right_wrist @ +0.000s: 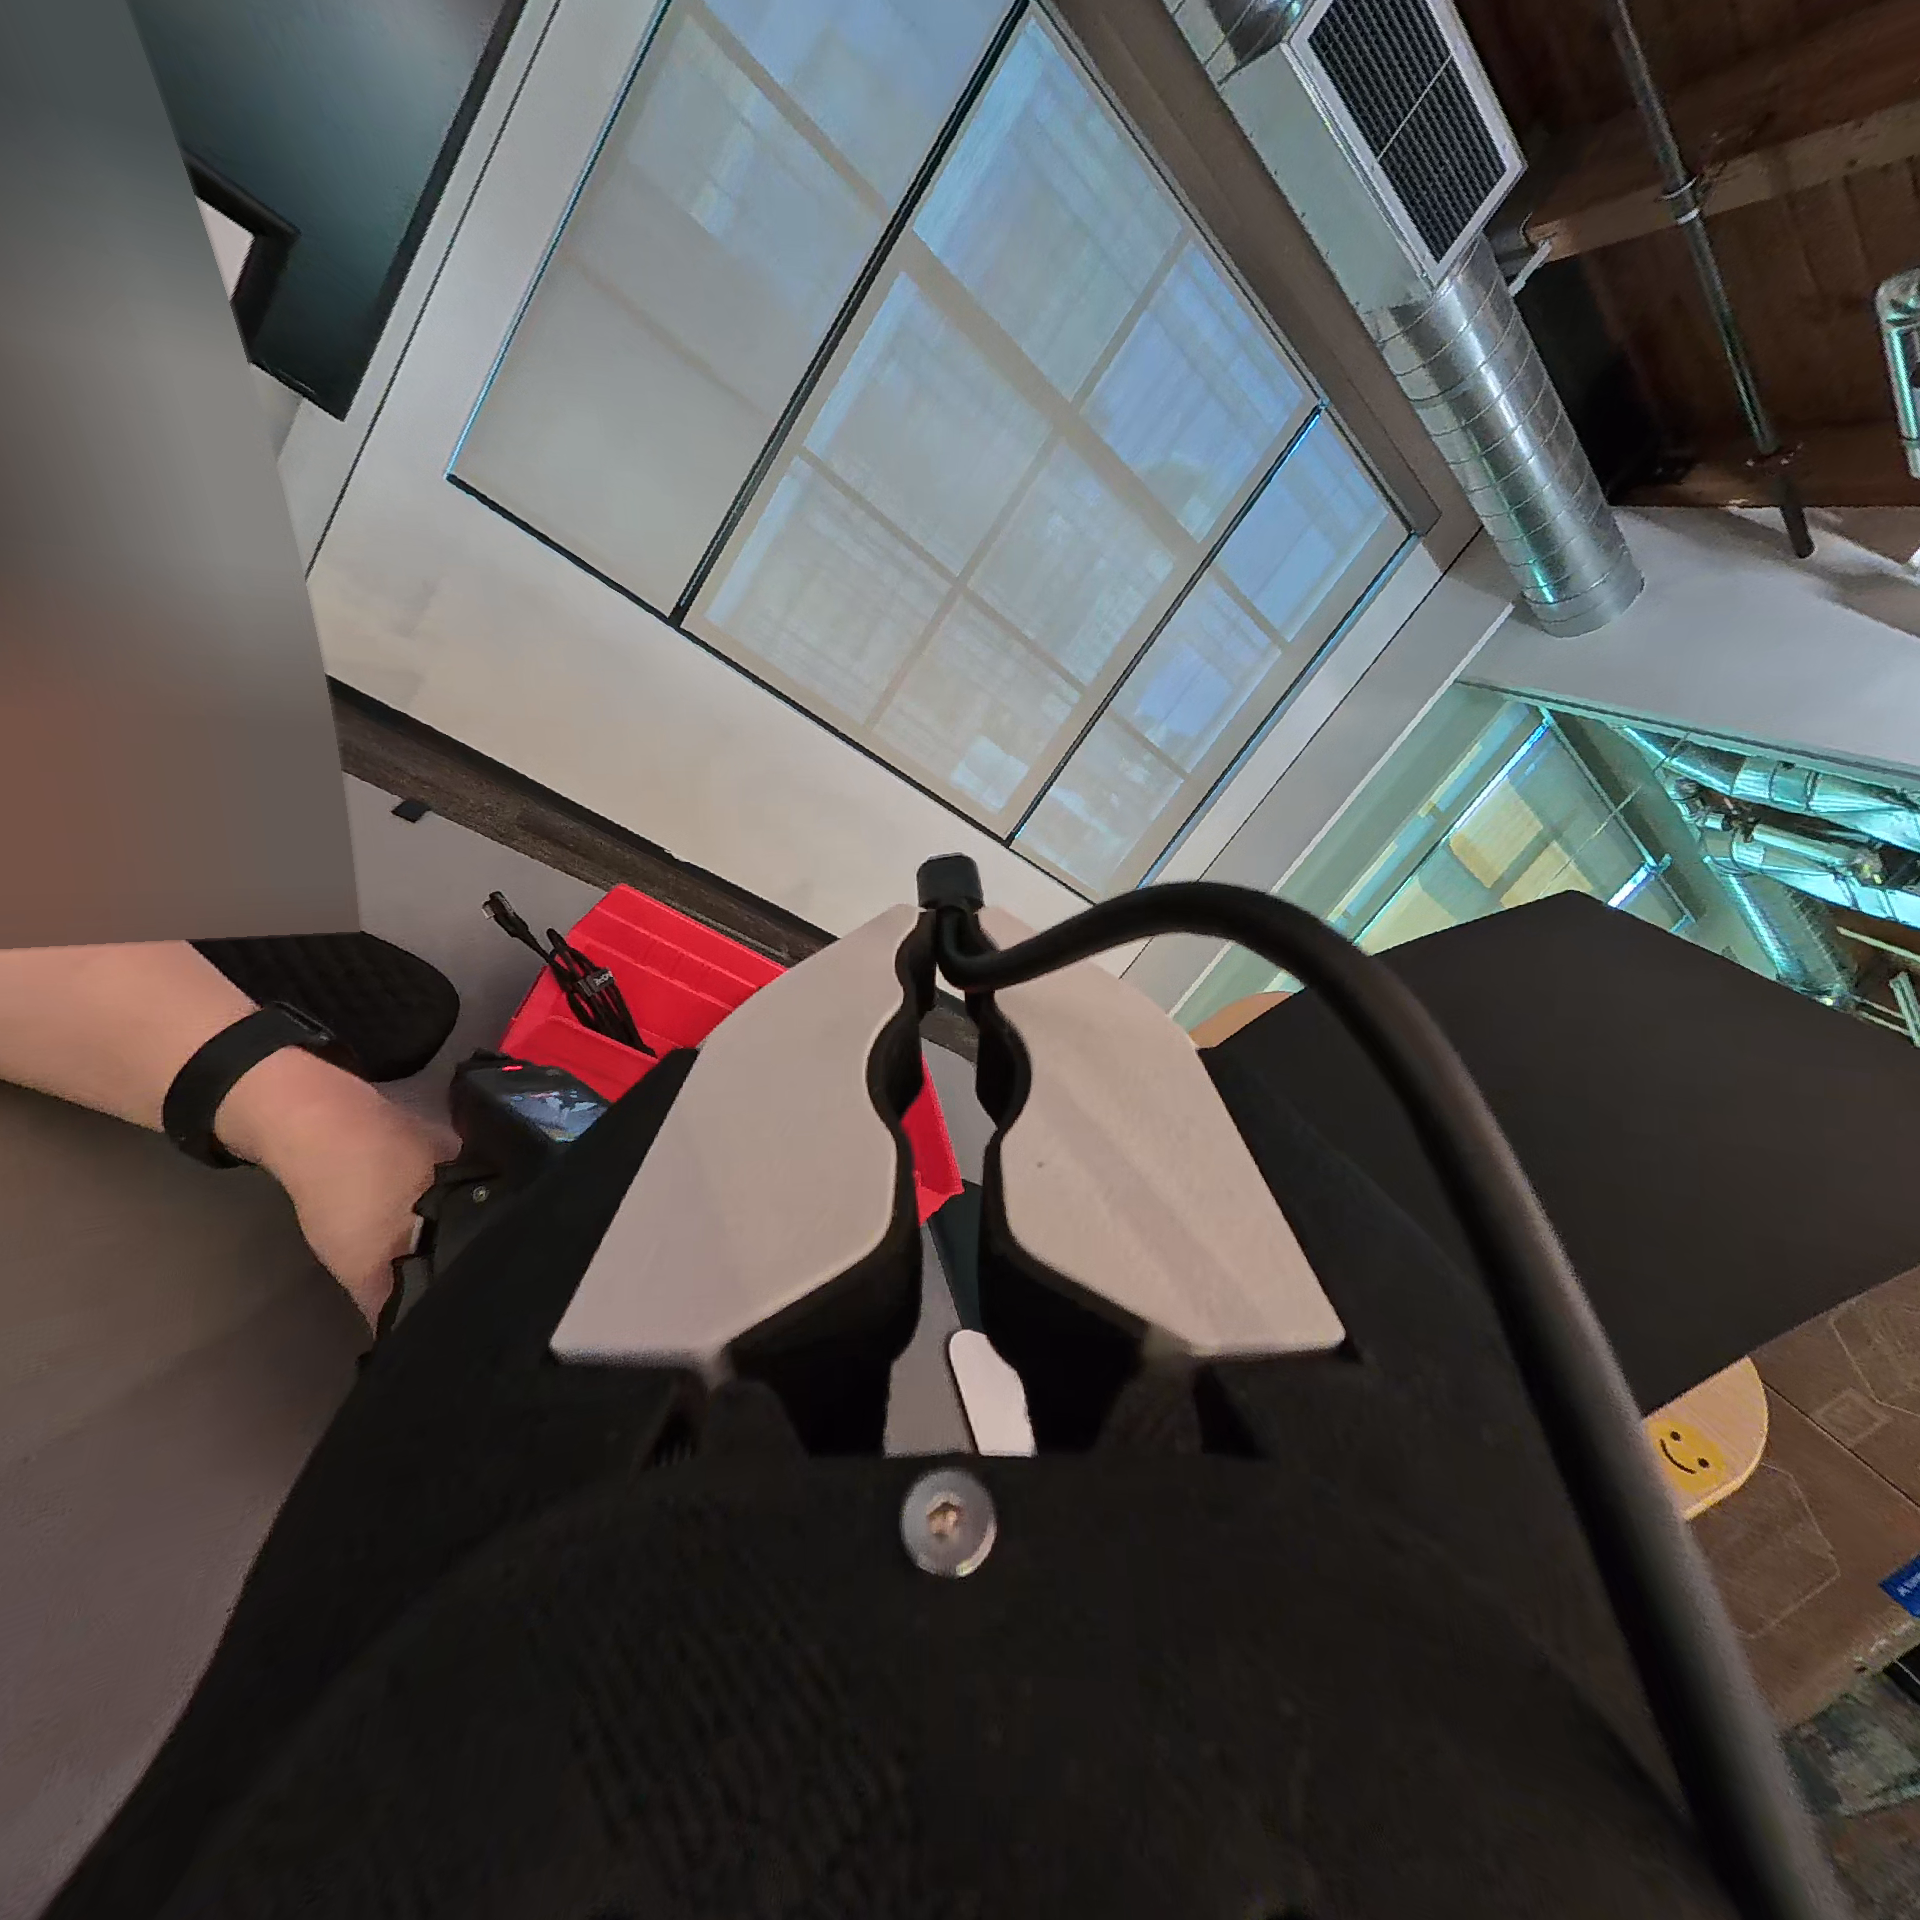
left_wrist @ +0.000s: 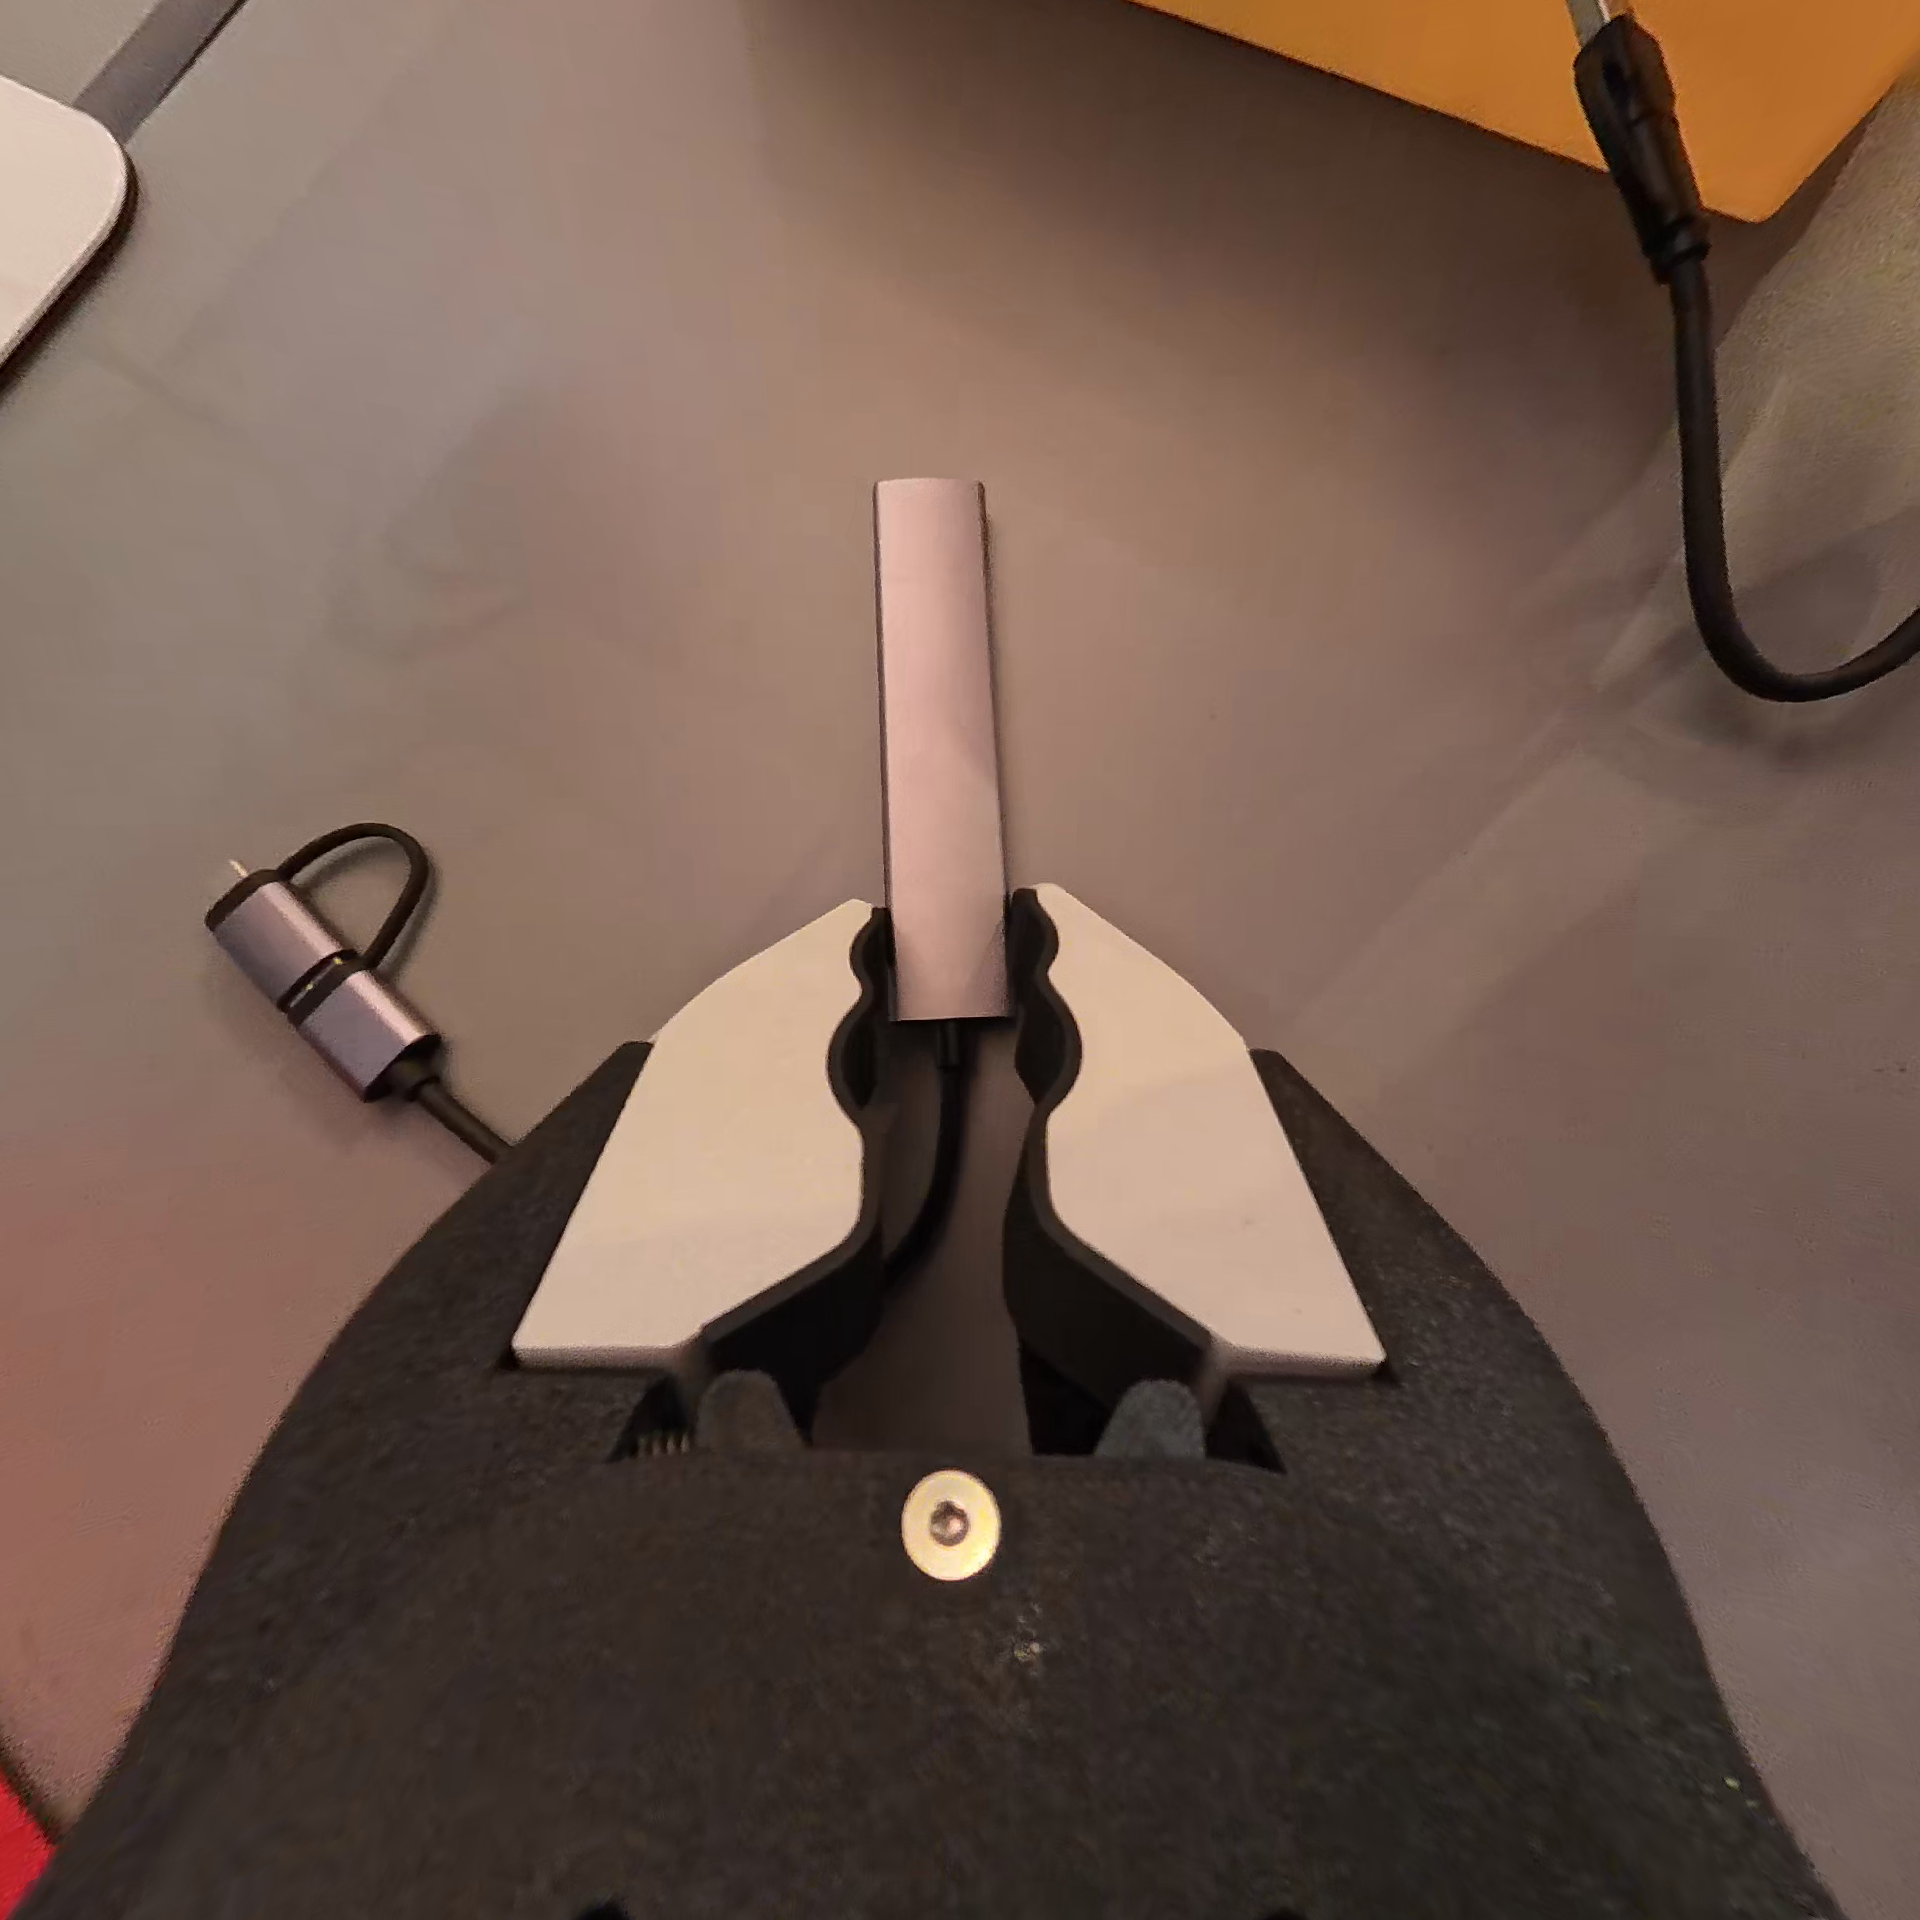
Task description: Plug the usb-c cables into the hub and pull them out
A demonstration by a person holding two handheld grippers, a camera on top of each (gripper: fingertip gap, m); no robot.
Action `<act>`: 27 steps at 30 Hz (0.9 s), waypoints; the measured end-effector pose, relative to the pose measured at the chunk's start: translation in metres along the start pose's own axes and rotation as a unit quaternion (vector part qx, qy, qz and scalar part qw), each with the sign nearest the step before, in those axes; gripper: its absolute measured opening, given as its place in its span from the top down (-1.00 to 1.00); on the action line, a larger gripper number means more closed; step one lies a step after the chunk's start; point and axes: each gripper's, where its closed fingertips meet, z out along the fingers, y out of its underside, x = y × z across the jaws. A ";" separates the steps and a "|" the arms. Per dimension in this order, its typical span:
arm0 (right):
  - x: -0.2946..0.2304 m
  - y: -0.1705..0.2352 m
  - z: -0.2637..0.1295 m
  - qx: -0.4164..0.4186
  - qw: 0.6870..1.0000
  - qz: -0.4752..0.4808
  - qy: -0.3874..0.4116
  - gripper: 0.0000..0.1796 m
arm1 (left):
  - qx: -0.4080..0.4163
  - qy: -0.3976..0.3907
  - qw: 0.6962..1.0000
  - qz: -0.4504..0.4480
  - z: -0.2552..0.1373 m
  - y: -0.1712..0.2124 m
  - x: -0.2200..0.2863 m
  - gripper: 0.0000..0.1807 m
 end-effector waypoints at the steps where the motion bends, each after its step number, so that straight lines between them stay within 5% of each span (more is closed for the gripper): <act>1: 0.000 0.000 0.000 0.000 1.000 0.000 0.001 0.94 | 0.000 -0.006 1.000 0.000 0.000 0.000 -0.002 0.76; 6: 0.003 0.003 0.000 -0.003 1.000 0.002 0.009 0.94 | 0.008 0.010 0.999 -0.036 -0.008 -0.001 -0.006 0.76; 15: 0.028 0.025 0.008 -0.050 0.992 0.019 0.118 0.94 | 0.192 0.109 0.959 -0.177 -0.076 -0.079 -0.036 0.76; 21: 0.017 0.055 0.031 -0.097 0.983 0.053 0.143 0.94 | 0.277 0.055 0.944 -0.172 -0.130 -0.131 -0.077 0.76; 27: -0.010 0.099 0.057 -0.185 0.974 0.017 0.133 0.94 | 0.304 0.000 0.939 -0.162 -0.158 -0.134 -0.093 0.76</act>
